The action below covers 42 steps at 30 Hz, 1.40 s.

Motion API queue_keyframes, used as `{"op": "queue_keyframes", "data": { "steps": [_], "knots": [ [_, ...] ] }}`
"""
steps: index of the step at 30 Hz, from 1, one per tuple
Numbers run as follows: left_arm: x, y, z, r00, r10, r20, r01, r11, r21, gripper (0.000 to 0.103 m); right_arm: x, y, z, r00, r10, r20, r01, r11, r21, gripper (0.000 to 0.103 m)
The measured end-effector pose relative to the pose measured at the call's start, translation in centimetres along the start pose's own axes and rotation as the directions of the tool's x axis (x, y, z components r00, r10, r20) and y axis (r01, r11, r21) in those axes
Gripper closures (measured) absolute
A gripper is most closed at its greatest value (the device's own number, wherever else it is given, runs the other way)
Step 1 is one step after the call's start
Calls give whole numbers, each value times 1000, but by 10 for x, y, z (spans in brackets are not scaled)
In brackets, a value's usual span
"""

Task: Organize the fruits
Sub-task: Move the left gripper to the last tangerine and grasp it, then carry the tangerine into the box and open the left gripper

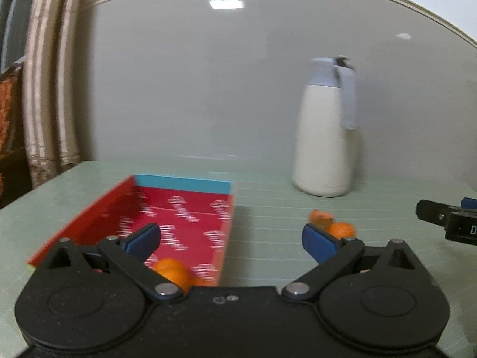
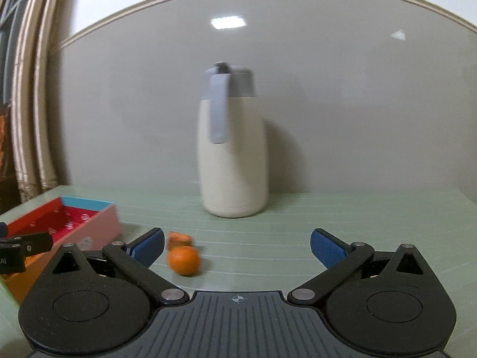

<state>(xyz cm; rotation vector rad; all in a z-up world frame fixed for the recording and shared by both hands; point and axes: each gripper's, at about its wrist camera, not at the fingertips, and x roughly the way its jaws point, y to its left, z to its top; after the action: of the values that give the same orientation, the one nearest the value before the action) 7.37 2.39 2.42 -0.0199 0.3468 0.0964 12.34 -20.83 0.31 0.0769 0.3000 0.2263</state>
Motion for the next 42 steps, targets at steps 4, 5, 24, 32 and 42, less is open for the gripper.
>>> {"op": "queue_keyframes", "data": {
  "steps": [4,5,24,32,42],
  "knots": [
    [12,-31,2,999,-36,-4,36,998,43,10,2,-19,-1,999,-39,-21,39,999,9,0],
    [16,-38,2,999,-47,-13,48,998,46,11,3,-24,-1,998,-54,-27,54,998,7,0],
    [100,-110,-3,972,-117,-206,144,982,119,49,13,-102,0,979,-192,-66,197,977,85,0],
    [114,-118,-5,964,-107,-245,146,979,146,74,17,-114,2,978,-192,-76,199,975,98,0],
    [92,-111,0,974,-118,-192,148,977,151,75,12,-103,3,982,-174,-70,181,979,99,0]
  ]
}}
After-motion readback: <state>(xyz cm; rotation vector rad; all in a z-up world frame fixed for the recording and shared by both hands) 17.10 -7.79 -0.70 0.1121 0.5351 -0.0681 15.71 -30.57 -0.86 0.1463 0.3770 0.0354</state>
